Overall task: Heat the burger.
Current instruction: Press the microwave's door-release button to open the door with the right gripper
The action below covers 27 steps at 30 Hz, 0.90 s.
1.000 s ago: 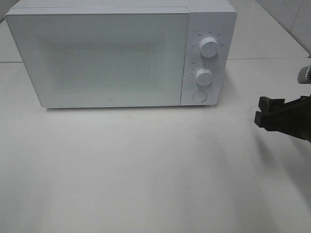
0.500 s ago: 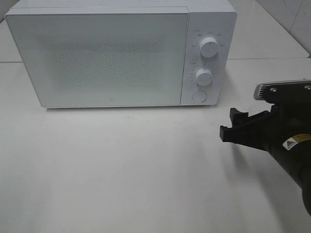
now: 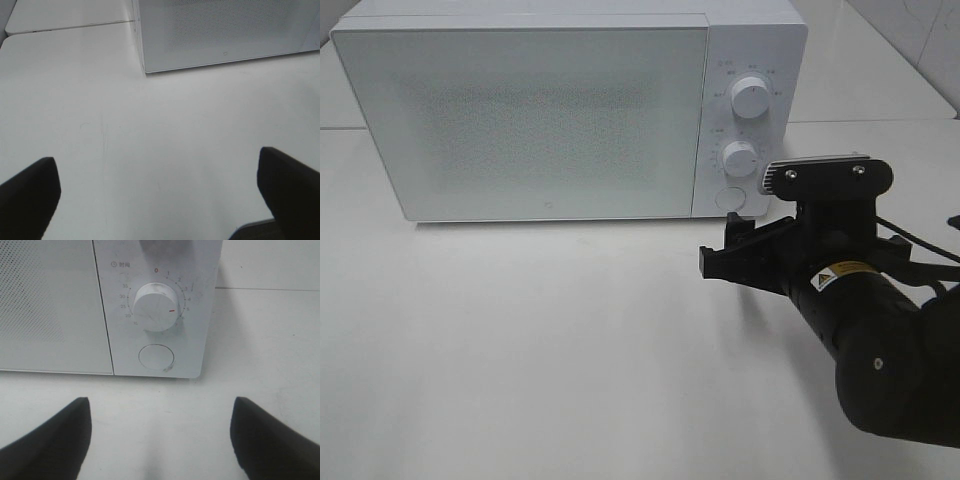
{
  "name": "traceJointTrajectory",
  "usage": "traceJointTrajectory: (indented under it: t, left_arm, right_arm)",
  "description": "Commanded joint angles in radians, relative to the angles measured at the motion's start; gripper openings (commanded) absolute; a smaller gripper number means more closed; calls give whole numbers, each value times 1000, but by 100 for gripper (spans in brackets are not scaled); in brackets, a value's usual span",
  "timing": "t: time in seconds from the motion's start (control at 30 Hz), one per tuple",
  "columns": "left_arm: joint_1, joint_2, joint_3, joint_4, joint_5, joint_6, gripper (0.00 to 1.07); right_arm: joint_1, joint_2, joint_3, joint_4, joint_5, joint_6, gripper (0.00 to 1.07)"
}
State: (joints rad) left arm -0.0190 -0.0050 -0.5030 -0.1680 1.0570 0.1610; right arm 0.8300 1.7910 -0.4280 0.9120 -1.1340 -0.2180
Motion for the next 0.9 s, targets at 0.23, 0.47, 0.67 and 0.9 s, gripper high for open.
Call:
traceJointTrajectory:
  t: [0.23, 0.47, 0.67, 0.9]
  left_arm:
    - [0, -20, 2, -1, -15, -9, 100]
    - [0, -20, 2, -1, -15, -9, 100]
    - [0, -20, 2, -1, -15, -9, 100]
    - [0, -20, 2, -1, -15, -9, 100]
  right_arm:
    - [6, 6, -18, 46, 4, 299, 58]
    - [6, 6, -18, 64, 27, 823, 38]
    - [6, 6, -18, 64, 94, 1181, 25]
    - [6, 6, -18, 64, 101, 1399, 18]
